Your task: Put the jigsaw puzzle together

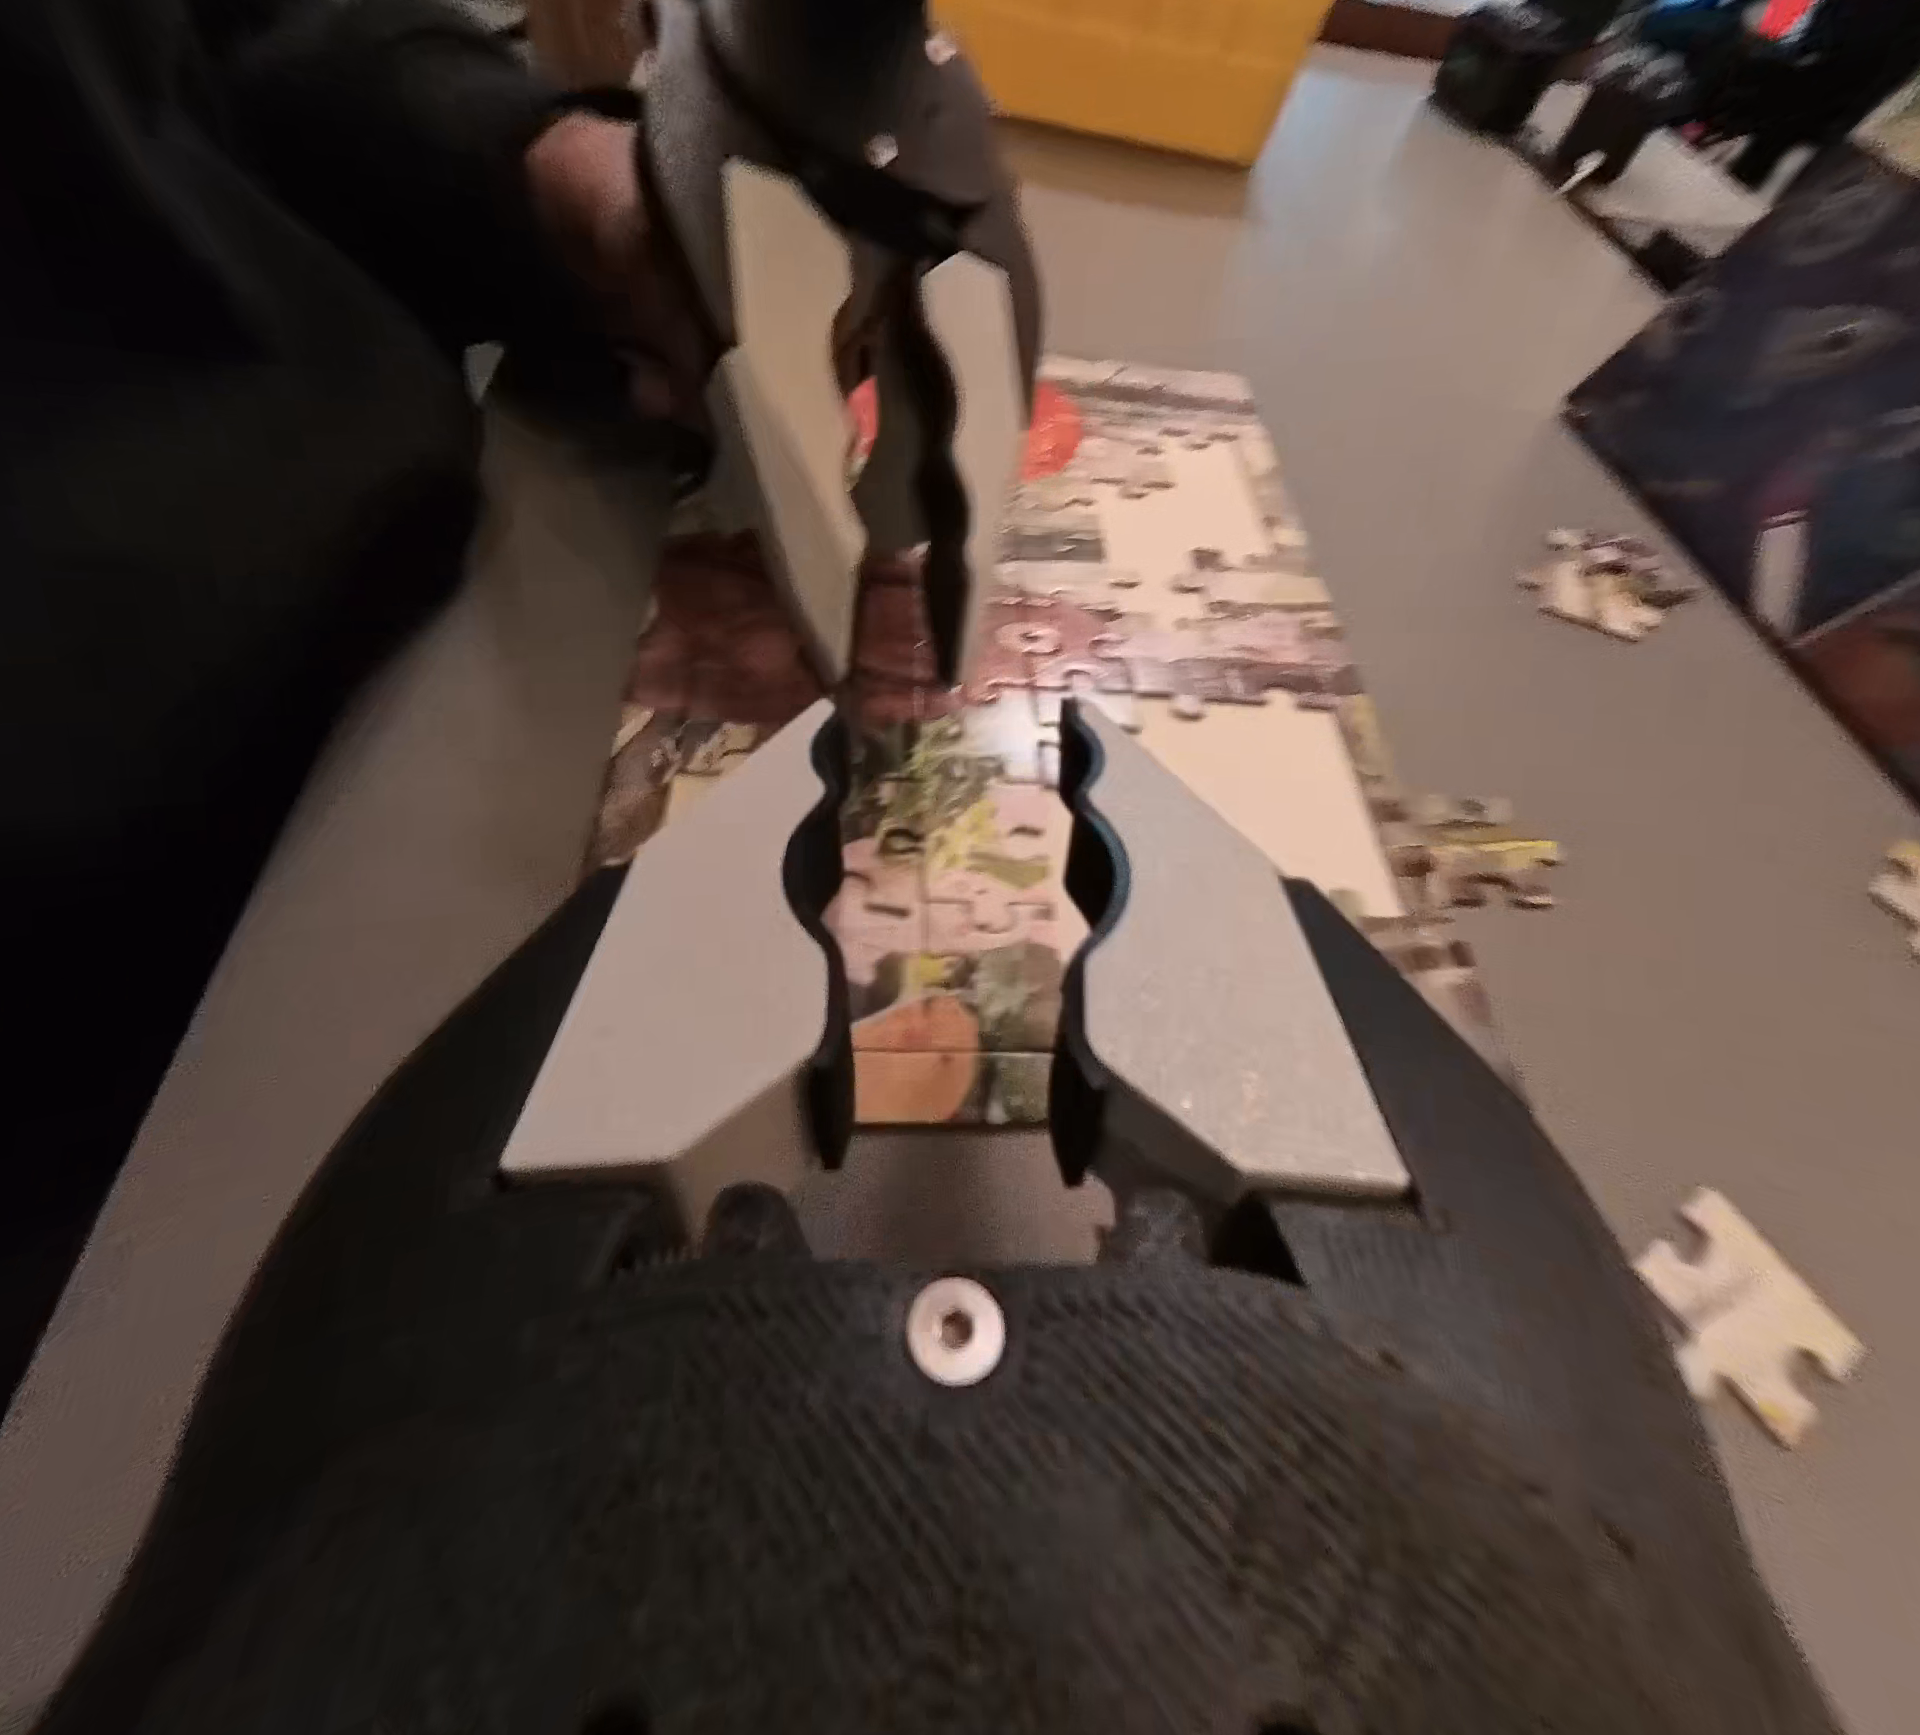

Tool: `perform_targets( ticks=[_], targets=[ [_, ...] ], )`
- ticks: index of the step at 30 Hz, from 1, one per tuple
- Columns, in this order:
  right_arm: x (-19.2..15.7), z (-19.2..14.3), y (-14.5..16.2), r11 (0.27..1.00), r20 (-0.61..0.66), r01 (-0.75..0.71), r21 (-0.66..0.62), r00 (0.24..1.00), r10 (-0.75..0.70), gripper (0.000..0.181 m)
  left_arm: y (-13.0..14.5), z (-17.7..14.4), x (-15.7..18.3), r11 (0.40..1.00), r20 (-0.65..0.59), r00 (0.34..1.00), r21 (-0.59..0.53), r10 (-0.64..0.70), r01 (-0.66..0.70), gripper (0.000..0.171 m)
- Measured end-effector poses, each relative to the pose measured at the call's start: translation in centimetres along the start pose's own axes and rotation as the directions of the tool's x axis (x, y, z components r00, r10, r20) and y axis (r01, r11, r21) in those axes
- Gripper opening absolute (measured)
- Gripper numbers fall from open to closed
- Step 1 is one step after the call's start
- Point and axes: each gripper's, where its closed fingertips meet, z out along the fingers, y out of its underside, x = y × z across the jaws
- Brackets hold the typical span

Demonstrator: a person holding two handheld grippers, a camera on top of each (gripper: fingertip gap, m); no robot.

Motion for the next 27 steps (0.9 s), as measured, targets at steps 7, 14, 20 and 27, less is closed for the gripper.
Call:
perform_targets(
  ticks=[7, 14, 20, 27],
  targets=[
    [-1.3, 0.0, 2.1, 0.995, 0.069, 0.010, -0.097, 0.998, -0.003, 0.000, 0.8, 1.5, -1.4, 0.991, 0.028, 0.999, -0.126, 0.041, -0.037, 0.013],
    [-2.3, 0.2, 4.5, 0.970, 0.157, -0.015, -0.243, 0.986, 0.054, 0.000, 1.6, 1.9, -2.1, 0.980, 0.007, 1.000, -0.199, 0.003, -0.001, 0.001],
    [-2.2, 0.4, 5.3, 0.957, 0.151, -0.026, -0.289, 0.986, 0.073, 0.000, 1.7, 2.0, -2.1, 0.977, -0.029, 0.998, -0.205, -0.060, 0.053, 0.000],
    [-1.5, 0.4, 5.4, 0.956, 0.120, -0.041, -0.290, 0.990, 0.079, 0.000, 2.5, 2.4, -1.6, 0.966, -0.027, 1.000, -0.258, 0.002, -0.009, 0.000]
  ],
)
